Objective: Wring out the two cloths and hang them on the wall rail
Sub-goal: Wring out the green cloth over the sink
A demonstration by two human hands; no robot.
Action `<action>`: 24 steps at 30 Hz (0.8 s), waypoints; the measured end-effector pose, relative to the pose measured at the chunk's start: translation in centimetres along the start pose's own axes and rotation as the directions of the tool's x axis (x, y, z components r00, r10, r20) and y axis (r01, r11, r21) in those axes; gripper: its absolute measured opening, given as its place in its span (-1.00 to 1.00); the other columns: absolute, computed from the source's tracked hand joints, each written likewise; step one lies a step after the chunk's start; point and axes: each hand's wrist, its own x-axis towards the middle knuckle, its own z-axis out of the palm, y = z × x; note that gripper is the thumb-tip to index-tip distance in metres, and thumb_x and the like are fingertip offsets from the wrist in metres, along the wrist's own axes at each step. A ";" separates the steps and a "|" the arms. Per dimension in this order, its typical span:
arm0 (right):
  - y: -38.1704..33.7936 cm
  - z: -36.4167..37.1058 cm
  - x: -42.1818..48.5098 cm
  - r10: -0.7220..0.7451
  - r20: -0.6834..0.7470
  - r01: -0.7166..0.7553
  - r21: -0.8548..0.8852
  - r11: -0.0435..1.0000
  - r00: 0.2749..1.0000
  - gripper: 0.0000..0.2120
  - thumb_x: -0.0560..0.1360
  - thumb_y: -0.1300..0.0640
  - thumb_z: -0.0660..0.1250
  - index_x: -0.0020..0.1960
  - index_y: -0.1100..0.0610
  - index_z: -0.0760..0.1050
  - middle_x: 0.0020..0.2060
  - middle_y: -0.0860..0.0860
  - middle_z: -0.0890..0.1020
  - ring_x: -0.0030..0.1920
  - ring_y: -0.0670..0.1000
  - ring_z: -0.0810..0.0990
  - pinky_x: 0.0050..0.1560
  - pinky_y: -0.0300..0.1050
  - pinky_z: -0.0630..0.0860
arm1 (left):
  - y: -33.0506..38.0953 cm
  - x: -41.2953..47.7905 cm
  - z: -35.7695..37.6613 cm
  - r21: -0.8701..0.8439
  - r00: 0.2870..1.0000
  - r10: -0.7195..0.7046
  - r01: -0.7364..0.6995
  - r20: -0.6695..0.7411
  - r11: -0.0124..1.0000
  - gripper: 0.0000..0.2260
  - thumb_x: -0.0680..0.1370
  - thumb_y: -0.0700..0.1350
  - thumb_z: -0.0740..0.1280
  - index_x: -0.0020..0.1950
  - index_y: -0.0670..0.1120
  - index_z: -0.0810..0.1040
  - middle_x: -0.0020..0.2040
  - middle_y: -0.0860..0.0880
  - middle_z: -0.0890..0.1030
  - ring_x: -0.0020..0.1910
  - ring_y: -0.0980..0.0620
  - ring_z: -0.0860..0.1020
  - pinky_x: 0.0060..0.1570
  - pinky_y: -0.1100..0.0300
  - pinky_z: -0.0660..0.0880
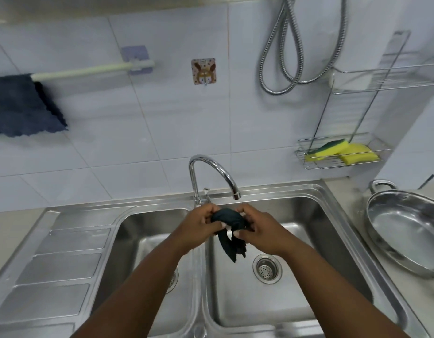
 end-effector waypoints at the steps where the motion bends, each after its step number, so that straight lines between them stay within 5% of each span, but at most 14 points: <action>1: 0.1 -0.2 -0.2 0.001 -0.020 -0.001 0.017 1.000 1.000 -0.63 0.46 0.18 0.43 0.19 -0.07 0.43 -0.10 -0.08 0.66 -0.12 -0.06 0.64 -0.05 -0.05 0.61 | -0.1 0.0 0.5 -0.028 1.000 -0.009 0.009 -0.006 1.000 -0.86 0.48 -0.35 0.38 0.00 -0.21 0.51 -0.11 -0.17 0.64 -0.14 0.01 0.61 -0.14 0.20 0.57; 5: 0.3 -0.6 -0.8 0.014 -0.042 -0.008 0.146 0.989 0.999 -0.60 0.45 0.26 0.46 0.22 -0.01 0.49 -0.11 -0.05 0.65 -0.19 -0.07 0.65 -0.24 -0.22 0.58 | 0.0 -0.2 2.6 -0.120 0.999 -0.033 0.030 -0.022 0.992 -0.75 0.46 -0.37 0.38 0.06 -0.13 0.45 -0.05 -0.09 0.62 -0.09 -0.01 0.59 -0.18 0.19 0.56; 8: 0.8 -0.4 -1.2 -0.012 -0.035 0.017 0.156 0.988 0.999 -0.59 0.41 0.18 0.51 0.15 -0.19 0.55 -0.12 -0.03 0.68 -0.18 0.00 0.68 -0.20 -0.14 0.62 | 0.1 -0.2 3.6 -0.062 0.999 -0.010 0.011 0.031 0.998 -0.51 0.37 -0.24 0.45 0.25 0.02 0.43 0.11 -0.06 0.59 0.05 -0.05 0.61 -0.09 0.13 0.62; 13: 2.2 0.1 -1.6 0.068 -0.055 -0.053 0.233 0.971 0.996 -0.49 0.25 0.20 0.58 0.10 -0.10 0.48 -0.04 0.07 0.62 -0.31 -0.06 0.54 -0.18 -0.04 0.58 | 0.7 -0.1 3.5 0.189 0.995 0.094 -0.087 -0.031 0.978 -0.69 0.36 0.02 0.48 0.06 0.03 0.57 -0.01 -0.02 0.64 -0.02 0.04 0.62 0.05 -0.02 0.59; 17: 3.8 0.7 -2.1 0.130 0.066 -0.141 0.217 0.966 0.989 -0.40 0.24 0.07 0.61 0.21 -0.10 0.47 0.07 -0.07 0.65 -0.06 -0.03 0.68 0.00 -0.04 0.64 | 1.7 0.0 3.8 0.101 0.996 0.083 -0.080 -0.026 0.992 -0.77 0.40 -0.07 0.48 -0.01 -0.03 0.53 -0.07 -0.10 0.60 -0.10 -0.02 0.62 -0.11 0.00 0.64; 21: 4.4 1.7 -2.4 0.169 0.019 -0.168 0.245 0.955 0.985 -0.81 0.43 0.16 0.47 0.02 -0.01 0.60 -0.23 -0.01 0.71 -0.23 -0.10 0.66 -0.16 -0.20 0.54 | 2.5 0.2 4.1 -0.040 0.999 0.039 -0.040 -0.034 0.998 -0.82 0.48 -0.25 0.43 0.02 -0.11 0.51 -0.04 -0.12 0.63 -0.07 -0.05 0.66 -0.13 0.07 0.65; 24: 5.2 1.3 -2.2 0.217 -0.093 -0.184 0.281 0.942 0.972 -0.87 0.48 0.26 0.37 -0.04 0.06 0.61 -0.21 0.05 0.72 -0.20 0.04 0.70 -0.23 -0.13 0.56 | 2.1 0.1 4.1 -0.165 0.998 -0.032 0.024 -0.048 0.986 -0.82 0.49 -0.31 0.40 0.04 -0.18 0.47 0.04 -0.20 0.62 0.00 -0.18 0.66 -0.05 -0.06 0.65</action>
